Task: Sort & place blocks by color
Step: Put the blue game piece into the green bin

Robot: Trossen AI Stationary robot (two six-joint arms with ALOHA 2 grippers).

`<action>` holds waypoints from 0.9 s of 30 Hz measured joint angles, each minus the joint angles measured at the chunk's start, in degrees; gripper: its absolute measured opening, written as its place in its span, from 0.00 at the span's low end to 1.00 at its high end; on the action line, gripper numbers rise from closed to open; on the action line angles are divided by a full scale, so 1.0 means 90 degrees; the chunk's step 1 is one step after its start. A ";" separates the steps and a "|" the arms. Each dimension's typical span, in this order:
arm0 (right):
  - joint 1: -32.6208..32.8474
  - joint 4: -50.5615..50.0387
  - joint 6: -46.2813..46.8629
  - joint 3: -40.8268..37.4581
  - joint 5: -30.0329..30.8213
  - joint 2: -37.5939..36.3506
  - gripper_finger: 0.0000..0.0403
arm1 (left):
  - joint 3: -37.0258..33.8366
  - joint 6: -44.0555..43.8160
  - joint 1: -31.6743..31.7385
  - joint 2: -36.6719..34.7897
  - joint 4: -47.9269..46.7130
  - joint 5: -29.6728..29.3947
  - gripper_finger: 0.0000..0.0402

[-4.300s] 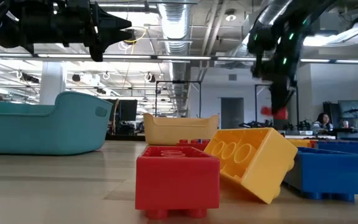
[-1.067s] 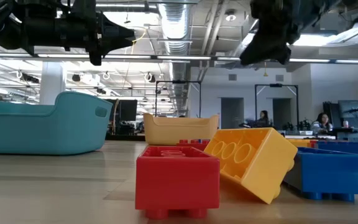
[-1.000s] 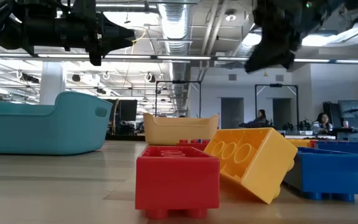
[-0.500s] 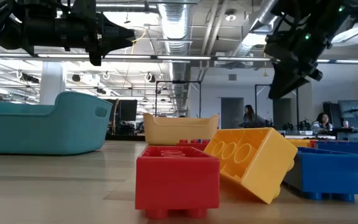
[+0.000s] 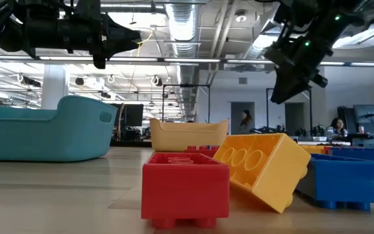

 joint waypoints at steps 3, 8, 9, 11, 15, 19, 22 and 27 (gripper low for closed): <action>-0.0660 0.0280 -0.0592 0.0000 -0.0815 0.0000 0.27 | 0.0000 -0.0002 0.0000 0.0000 0.0001 0.0001 0.42; -0.1387 0.0604 -0.1517 0.0000 -0.1666 0.0002 0.37 | 0.0000 -0.0005 0.0000 0.0000 0.0000 0.0002 0.42; -0.1465 0.0626 -0.1602 0.0000 -0.1691 0.0003 0.40 | 0.0000 -0.0005 0.0000 0.0000 0.0000 0.0002 0.42; -0.1622 0.0668 -0.1631 0.0000 -0.1647 0.0007 0.49 | 0.0000 -0.0005 0.0000 0.0000 0.0001 0.0002 0.42; -0.1823 0.0909 -0.1668 0.0007 -0.1223 0.0211 0.66 | 0.0000 -0.0004 0.0000 0.0000 0.0000 0.0002 0.42; -0.1951 0.1349 -0.1828 0.0012 -0.1214 0.0663 0.80 | 0.0000 -0.0002 0.0000 0.0000 0.0002 0.0002 0.42; -0.2027 0.1701 -0.1830 0.0012 -0.1225 0.1124 0.89 | 0.0000 -0.0002 0.0000 0.0000 0.0001 0.0004 0.42; -0.2084 0.1987 -0.1846 0.0033 -0.1228 0.1911 0.98 | 0.0000 -0.0002 0.0000 0.0000 -0.0002 0.0005 0.42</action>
